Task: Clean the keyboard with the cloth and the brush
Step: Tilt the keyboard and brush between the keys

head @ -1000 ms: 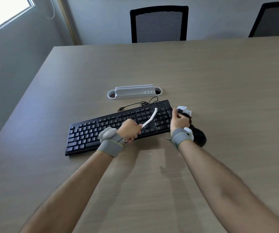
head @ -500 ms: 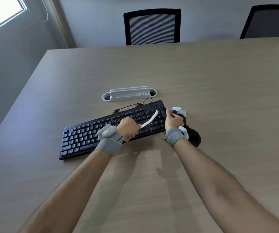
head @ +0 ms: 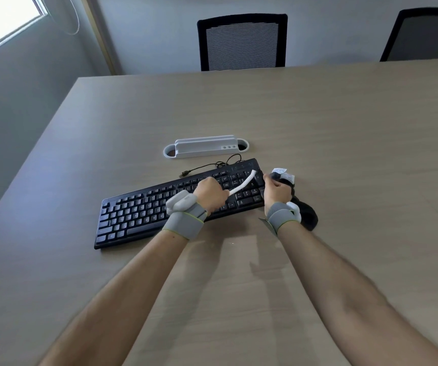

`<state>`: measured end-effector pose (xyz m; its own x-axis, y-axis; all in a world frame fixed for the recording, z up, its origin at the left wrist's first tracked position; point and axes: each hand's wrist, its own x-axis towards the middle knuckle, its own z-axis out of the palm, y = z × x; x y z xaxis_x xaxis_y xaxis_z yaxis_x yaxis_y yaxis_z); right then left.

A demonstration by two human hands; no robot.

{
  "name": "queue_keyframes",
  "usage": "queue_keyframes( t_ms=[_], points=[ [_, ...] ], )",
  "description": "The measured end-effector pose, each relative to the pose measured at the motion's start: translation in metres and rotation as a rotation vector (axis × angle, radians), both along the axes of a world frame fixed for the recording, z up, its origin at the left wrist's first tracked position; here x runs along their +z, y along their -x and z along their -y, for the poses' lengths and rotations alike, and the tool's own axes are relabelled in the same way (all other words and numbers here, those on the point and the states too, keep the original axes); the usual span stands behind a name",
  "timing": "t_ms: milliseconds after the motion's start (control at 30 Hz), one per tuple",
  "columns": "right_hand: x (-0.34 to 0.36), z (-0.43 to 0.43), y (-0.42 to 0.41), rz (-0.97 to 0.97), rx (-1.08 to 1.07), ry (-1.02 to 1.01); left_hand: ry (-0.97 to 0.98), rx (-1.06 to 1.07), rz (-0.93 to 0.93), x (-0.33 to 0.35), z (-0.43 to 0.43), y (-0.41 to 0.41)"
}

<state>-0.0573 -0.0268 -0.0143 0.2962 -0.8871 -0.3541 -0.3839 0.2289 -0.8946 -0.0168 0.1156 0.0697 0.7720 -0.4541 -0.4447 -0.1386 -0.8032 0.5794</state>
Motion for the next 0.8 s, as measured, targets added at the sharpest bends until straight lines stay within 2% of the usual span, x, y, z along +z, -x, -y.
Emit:
queue_keyframes(
  t_ms=[200,400,500,667,800],
  points=[
    [-0.006,0.004,-0.001,0.020,-0.007,-0.041,-0.065,-0.036,-0.135,-0.001,-0.010,0.008],
    [-0.006,0.007,-0.003,0.062,0.003,-0.108,0.129,0.167,-0.318,0.002,0.001,0.002],
    [-0.003,0.010,-0.004,0.053,0.032,-0.108,0.035,0.131,-0.410,0.001,0.004,0.008],
    [-0.005,0.008,-0.006,0.043,0.041,-0.100,-0.021,0.055,-0.443,-0.003,-0.011,0.019],
    [-0.007,0.010,-0.006,0.050,0.031,-0.090,0.140,0.131,-0.473,-0.006,-0.012,0.023]
  ],
)
